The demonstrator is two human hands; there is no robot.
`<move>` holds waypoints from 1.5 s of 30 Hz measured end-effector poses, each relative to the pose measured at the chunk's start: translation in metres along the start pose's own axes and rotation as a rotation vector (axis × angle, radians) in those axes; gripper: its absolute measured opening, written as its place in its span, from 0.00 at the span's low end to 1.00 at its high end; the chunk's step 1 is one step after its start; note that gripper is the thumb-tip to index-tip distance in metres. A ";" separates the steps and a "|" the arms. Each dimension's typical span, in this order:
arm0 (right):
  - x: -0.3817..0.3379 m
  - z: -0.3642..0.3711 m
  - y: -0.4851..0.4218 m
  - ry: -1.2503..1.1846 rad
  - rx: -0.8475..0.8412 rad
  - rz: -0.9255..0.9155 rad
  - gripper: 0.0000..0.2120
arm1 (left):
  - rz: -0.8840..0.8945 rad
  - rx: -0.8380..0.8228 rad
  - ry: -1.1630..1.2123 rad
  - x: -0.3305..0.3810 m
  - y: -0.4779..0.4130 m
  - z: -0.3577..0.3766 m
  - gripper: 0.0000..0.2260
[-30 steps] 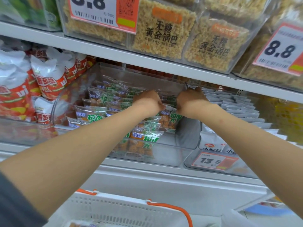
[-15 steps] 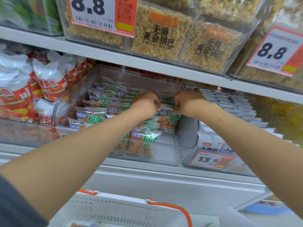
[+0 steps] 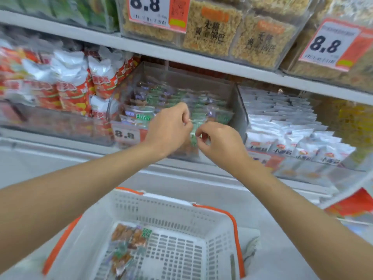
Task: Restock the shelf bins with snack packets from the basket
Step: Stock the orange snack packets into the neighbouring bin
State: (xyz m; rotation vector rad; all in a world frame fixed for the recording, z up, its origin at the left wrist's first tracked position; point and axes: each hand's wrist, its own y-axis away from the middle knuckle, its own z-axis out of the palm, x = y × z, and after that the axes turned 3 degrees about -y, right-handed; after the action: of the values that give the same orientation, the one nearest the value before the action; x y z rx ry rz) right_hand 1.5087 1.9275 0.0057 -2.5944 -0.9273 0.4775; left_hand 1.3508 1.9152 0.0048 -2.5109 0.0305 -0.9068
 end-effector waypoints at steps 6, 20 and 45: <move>-0.041 0.058 0.057 -0.111 -0.262 0.021 0.07 | -0.151 -0.250 -0.044 -0.057 0.093 -0.008 0.07; -0.043 0.246 0.151 -0.073 -1.252 0.201 0.16 | -0.264 -0.981 -0.480 -0.160 0.170 0.015 0.02; -0.054 0.258 0.160 -0.625 -1.078 0.436 0.10 | -0.368 -1.310 -0.368 -0.167 0.167 0.038 0.31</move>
State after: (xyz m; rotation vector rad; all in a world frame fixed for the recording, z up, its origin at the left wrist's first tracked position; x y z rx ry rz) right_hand 1.4476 1.8285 -0.2797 -3.7699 -0.9450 1.2302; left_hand 1.2660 1.8119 -0.1929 -3.9811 0.0586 -0.5769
